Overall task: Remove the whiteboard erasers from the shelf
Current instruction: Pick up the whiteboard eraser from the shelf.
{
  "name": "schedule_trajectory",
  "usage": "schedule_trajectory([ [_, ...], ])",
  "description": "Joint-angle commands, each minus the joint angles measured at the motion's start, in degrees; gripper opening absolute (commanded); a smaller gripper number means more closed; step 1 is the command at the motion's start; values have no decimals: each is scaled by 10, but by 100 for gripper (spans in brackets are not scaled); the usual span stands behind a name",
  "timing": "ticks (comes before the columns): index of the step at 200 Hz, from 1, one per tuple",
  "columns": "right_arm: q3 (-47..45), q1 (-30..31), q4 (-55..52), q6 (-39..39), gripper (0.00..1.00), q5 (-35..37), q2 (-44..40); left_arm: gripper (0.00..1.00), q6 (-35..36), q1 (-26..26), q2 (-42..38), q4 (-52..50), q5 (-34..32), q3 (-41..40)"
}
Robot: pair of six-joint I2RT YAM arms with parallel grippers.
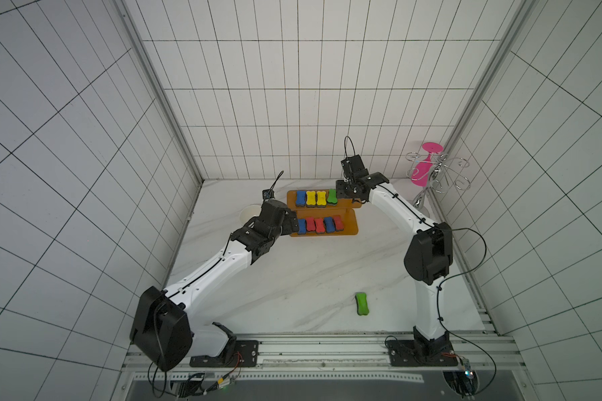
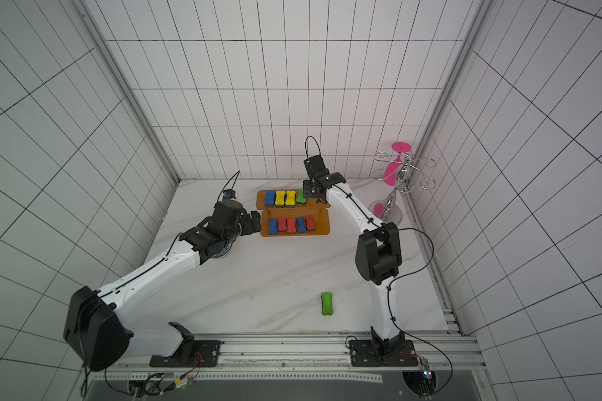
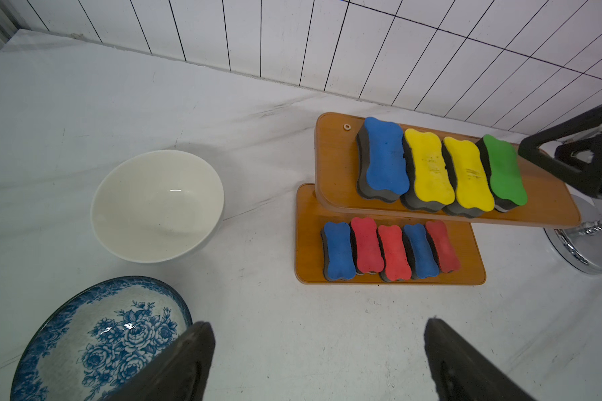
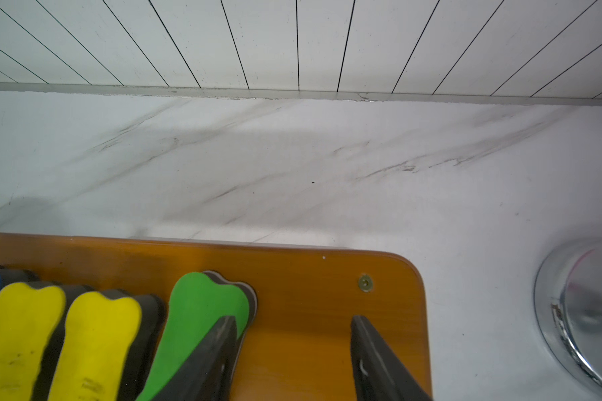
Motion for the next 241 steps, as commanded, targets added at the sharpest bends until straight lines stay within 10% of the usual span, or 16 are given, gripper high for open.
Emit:
schedule_trajectory([
  [1, -4, -2, -11, 5, 56, 11, -36, 98, -3, 2, -5, 6, 3, -8],
  [69, 21, 32, -11, 175, 63, 36, -6, 98, -3, 3, -11, 6, -3, -13],
  [241, 44, 42, -21, 152, 62, 45, 51, 98, -4, 2, -14, 6, -8, -16],
])
